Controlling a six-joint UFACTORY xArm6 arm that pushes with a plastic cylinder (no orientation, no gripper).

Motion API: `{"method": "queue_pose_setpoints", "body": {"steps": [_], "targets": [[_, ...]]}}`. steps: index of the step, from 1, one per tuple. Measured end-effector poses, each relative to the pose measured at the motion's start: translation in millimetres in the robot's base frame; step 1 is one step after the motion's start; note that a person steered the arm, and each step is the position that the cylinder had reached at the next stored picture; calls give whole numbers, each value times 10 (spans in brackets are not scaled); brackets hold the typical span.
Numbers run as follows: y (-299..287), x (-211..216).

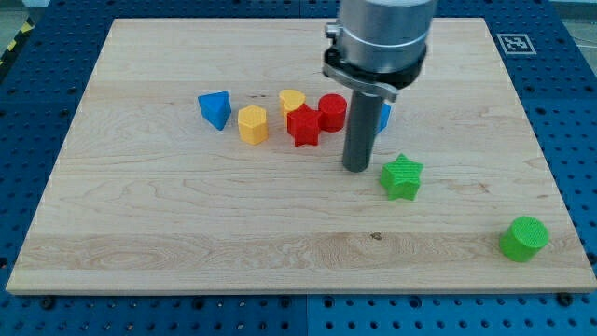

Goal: Move the green star above the green circle

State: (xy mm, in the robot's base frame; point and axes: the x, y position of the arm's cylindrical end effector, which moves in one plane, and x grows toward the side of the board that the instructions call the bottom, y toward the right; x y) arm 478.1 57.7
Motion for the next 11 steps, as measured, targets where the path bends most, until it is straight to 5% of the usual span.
{"method": "queue_pose_setpoints", "body": {"steps": [11], "targets": [[1304, 397]]}}
